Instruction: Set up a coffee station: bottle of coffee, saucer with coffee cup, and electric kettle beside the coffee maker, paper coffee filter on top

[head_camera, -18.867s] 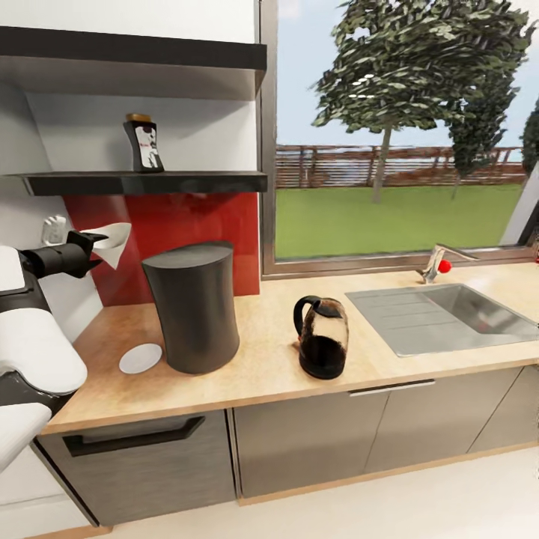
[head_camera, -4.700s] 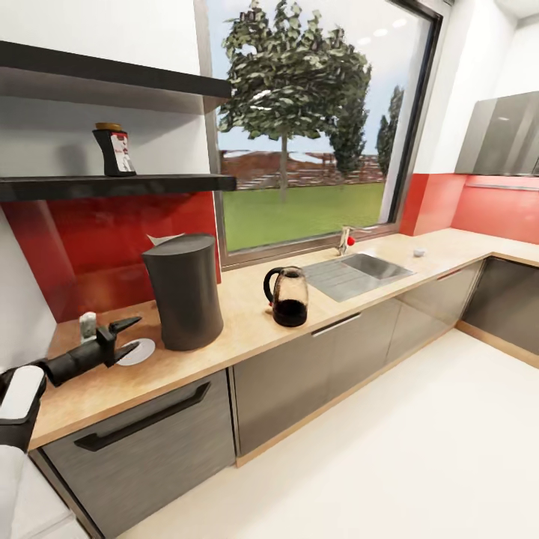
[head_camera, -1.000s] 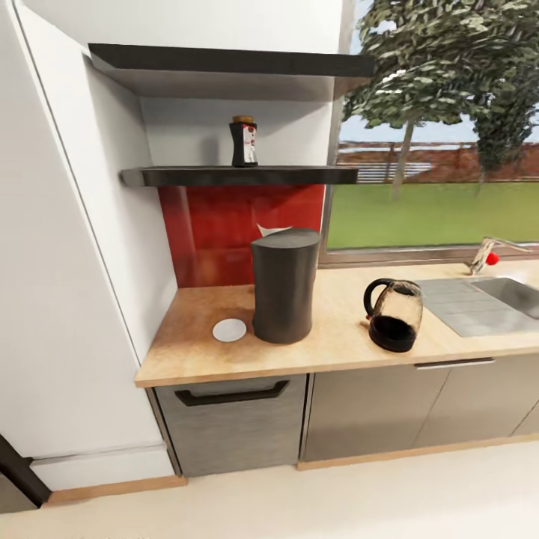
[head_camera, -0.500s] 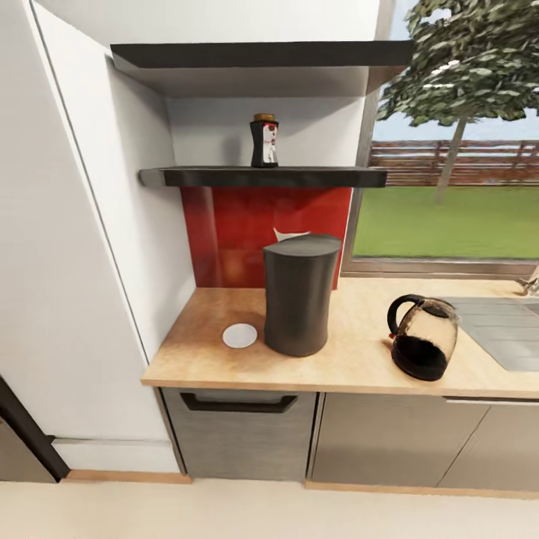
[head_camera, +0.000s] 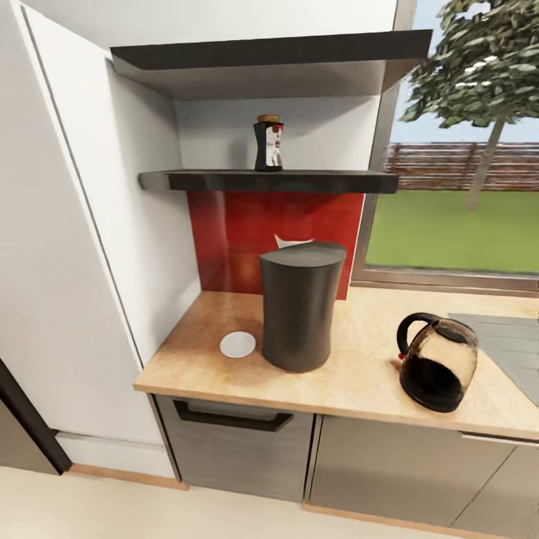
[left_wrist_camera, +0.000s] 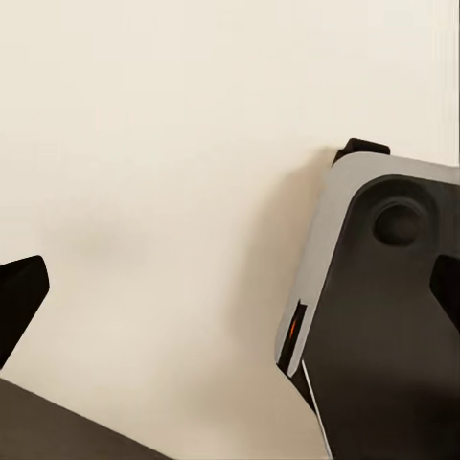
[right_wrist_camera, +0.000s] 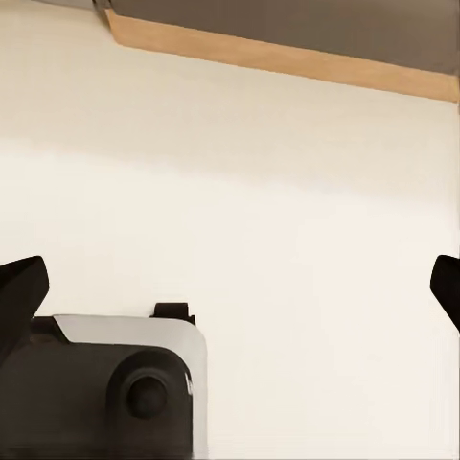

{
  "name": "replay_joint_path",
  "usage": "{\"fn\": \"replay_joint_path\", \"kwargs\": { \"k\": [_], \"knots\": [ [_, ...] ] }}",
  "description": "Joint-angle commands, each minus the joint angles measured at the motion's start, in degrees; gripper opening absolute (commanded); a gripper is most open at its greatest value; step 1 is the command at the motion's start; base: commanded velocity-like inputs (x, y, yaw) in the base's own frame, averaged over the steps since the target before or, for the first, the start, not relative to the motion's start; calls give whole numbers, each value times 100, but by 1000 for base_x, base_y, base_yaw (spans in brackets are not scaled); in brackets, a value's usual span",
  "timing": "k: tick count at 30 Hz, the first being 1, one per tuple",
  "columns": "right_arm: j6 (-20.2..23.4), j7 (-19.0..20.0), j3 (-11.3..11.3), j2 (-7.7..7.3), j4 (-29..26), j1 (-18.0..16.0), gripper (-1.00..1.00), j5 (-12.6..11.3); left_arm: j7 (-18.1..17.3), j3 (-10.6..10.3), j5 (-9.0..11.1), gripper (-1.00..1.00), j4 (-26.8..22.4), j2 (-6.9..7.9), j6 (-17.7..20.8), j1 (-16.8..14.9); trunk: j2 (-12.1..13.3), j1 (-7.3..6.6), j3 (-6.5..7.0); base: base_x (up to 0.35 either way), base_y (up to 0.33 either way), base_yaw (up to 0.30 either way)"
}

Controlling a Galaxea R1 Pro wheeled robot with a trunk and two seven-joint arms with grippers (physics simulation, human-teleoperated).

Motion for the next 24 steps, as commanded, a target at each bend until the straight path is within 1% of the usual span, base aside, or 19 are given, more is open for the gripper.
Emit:
{"fn": "replay_joint_path", "kwargs": {
  "k": [1, 6, 11, 18, 24],
  "knots": [
    [-18, -7, 2, -1, 115, -6, 100, 1, 17, -49, 36, 100, 3, 0, -17, -2, -12, 4, -12, 57, -262, 5],
    [-32, 1, 4, 12, 635, -6, 100, -17, 17, -49, 32, 100, -2, 3, -17, -4, -12, 4, -12, 21, -269, 2],
    [-25, 2, 0, 113, 880, -6, 100, -14, 16, -49, 29, 100, -26, 3, -4, -5, -12, 4, -12, -30, -275, 0],
    [-31, 1, 2, 159, 997, -6, 100, -22, 10, -64, 28, 100, -27, 4, 8, -6, -12, 4, -12, -88, -275, 0],
    [-36, 0, -1, 171, 1012, -6, 100, -23, 16, -91, 35, 100, -24, 12, 22, -6, -12, 4, -12, -149, -264, 0]
  ]
}}
